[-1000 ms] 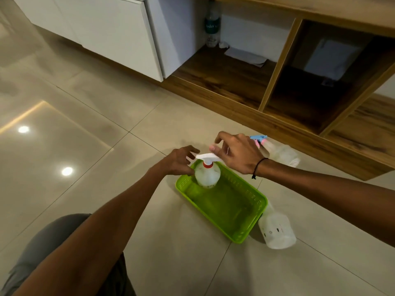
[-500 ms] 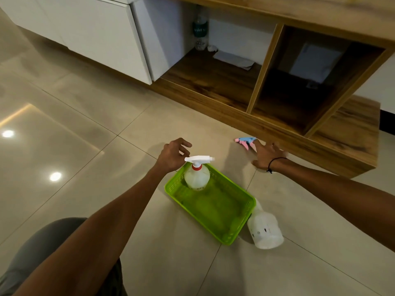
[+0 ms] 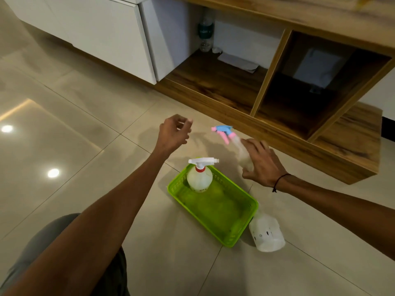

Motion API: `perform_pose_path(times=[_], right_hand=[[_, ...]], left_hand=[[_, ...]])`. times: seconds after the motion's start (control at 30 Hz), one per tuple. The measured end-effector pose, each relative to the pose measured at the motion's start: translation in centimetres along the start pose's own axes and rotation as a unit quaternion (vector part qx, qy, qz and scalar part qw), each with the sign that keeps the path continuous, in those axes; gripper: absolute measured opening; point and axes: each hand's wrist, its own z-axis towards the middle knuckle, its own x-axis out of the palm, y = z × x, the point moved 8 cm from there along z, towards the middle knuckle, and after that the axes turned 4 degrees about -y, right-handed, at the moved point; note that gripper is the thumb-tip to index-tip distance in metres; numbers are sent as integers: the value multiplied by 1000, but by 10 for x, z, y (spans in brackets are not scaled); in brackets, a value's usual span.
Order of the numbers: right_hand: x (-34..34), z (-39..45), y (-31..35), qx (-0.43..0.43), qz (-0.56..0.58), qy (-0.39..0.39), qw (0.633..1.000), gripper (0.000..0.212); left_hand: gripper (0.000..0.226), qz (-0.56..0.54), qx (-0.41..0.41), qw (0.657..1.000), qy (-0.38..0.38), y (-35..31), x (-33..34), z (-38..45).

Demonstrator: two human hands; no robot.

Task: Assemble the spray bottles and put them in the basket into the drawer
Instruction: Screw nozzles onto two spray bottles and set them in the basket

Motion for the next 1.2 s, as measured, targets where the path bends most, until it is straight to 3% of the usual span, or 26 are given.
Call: perform_pose_path(times=[0.07, 0.17, 0.23, 0.3, 0.4, 0.5, 0.53, 0.63, 0.67, 0.73, 0.8, 0.87, 0.93, 0.97, 1.0, 1.03, 1.07, 1.1, 1.13, 1.2], right_hand=[[-25, 1, 25, -104, -61, -74, 990, 103], [-47, 3, 53, -220, -142, -138, 955, 93], [-58, 5, 64, -269, -157, -157, 937, 88], [-70, 5, 65, -283, -119, -160, 938, 87], [-87, 8, 52, -234, 79, -137, 959, 93], [-82, 15, 37, -97, 280, -65, 953, 97], [-76, 17, 33, -48, 363, -27, 930, 91], [-58, 20, 22, 109, 613, 52, 781, 67], [-60, 21, 19, 122, 614, 32, 779, 71], [-77, 20, 16, 76, 492, -50, 866, 86], [-98, 13, 26, -45, 349, -143, 925, 99], [-103, 6, 31, -129, 240, -200, 941, 102], [-95, 8, 31, -109, 257, -183, 943, 90], [-88, 13, 28, -39, 364, -120, 923, 82], [-74, 16, 28, 39, 489, -25, 871, 78], [-53, 13, 28, 152, 617, 87, 767, 80], [-44, 10, 31, 209, 661, 139, 708, 84], [-47, 9, 35, 217, 659, 137, 707, 88], [-57, 12, 32, 186, 617, 76, 761, 90], [-93, 10, 34, 11, 397, -100, 912, 93]], left_hand=[[51, -13, -21, 999, 43, -15, 7, 3], [60, 27, -13, 990, 141, -34, 30, -1], [60, 87, 39, 985, 147, -44, 39, -7], [61, 137, 91, 981, 106, -52, 41, -9], [62, 144, 127, 978, 87, -56, 40, -10], [59, 142, 161, 972, 93, -60, 37, -12], [58, 138, 166, 972, 93, -60, 35, -12], [57, 129, 163, 976, 70, -63, 33, -10], [56, 134, 158, 976, 65, -64, 33, -8], [54, 145, 145, 977, 64, -63, 34, -8], [52, 133, 115, 982, 65, -61, 30, -8], [53, 112, 94, 987, 72, -59, 26, -10], [54, 111, 96, 987, 68, -61, 25, -12], [55, 116, 106, 986, 59, -63, 24, -13], [55, 125, 117, 984, 49, -65, 22, -12], [55, 130, 121, 983, 43, -65, 22, -12], [55, 129, 119, 984, 42, -64, 21, -13], [55, 126, 114, 984, 45, -64, 21, -13], [55, 125, 109, 985, 46, -64, 21, -14], [56, 120, 93, 987, 53, -60, 19, -14]])
